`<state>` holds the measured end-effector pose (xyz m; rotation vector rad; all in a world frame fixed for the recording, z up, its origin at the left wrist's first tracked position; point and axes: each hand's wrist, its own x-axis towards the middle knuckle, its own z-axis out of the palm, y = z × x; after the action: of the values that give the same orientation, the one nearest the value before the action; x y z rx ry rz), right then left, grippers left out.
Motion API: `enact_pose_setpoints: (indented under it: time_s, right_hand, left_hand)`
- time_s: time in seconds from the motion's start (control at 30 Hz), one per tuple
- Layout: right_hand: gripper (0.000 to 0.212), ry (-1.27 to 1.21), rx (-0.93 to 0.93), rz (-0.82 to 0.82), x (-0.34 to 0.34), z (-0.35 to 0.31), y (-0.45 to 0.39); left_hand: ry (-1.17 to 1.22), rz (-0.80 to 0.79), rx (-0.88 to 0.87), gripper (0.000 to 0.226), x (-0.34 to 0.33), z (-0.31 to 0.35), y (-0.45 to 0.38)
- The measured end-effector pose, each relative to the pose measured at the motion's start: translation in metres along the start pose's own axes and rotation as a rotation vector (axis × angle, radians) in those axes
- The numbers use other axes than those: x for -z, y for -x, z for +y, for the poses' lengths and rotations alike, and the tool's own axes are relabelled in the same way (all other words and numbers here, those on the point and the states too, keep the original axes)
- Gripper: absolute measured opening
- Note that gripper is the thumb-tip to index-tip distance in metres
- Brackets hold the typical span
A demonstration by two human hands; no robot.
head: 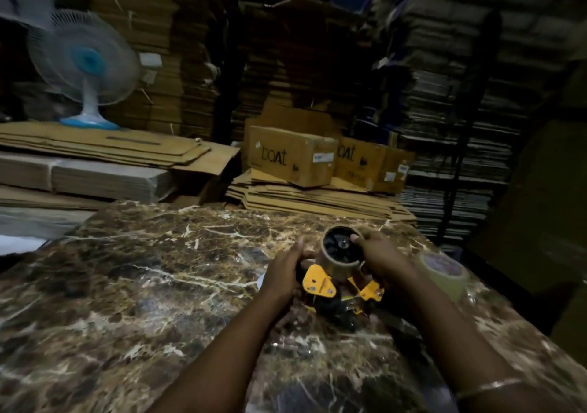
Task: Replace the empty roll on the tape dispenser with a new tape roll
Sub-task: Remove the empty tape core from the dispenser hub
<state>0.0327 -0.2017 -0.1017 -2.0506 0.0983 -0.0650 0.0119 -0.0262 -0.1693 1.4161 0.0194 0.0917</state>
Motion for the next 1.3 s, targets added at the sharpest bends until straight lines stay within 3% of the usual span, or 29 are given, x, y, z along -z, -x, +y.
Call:
enact_pose_setpoints:
  time_s: [0.1, 0.23, 0.33, 0.43, 0.67, 0.8, 0.9, 1.07, 1.3]
  right_hand:
    - [0.024, -0.191, 0.074, -0.025, -0.024, -0.01, -0.001]
    - [0.029, -0.316, 0.175, -0.051, -0.047, -0.014, -0.003]
    - [0.042, -0.257, 0.304, 0.009, -0.052, -0.011, -0.004]
    - [0.014, -0.229, 0.372, 0.082, -0.049, -0.008, 0.002]
    - [0.037, -0.113, 0.42, 0.08, -0.032, 0.008, 0.007]
    - [0.023, -0.045, 0.513, 0.063, -0.031, 0.005, 0.014]
    - [0.011, -0.059, 0.529, 0.032, -0.031, 0.006, 0.015]
    - [0.008, -0.17, 0.55, -0.007, -0.033, 0.008, 0.014]
    - [0.023, -0.193, 0.579, 0.018, -0.035, 0.008, 0.013]
  left_hand:
    - [0.083, 0.074, -0.079, 0.043, 0.017, 0.008, -0.007]
    - [0.169, 0.137, -0.138, 0.032, 0.03, 0.02, -0.005]
    - [0.194, 0.155, -0.138, 0.029, 0.031, 0.025, -0.006]
    - [0.189, 0.144, -0.106, 0.029, 0.033, 0.026, -0.008]
    - [-0.04, 0.148, -0.233, 0.027, 0.044, 0.044, -0.012]
    - [-0.153, 0.134, -0.323, 0.03, 0.04, 0.052, -0.003]
    - [-0.142, 0.126, -0.332, 0.018, 0.039, 0.051, 0.0]
    - [-0.191, 0.123, -0.377, 0.039, 0.037, 0.046, -0.001]
    - [-0.272, 0.192, -0.427, 0.047, 0.037, 0.045, -0.002]
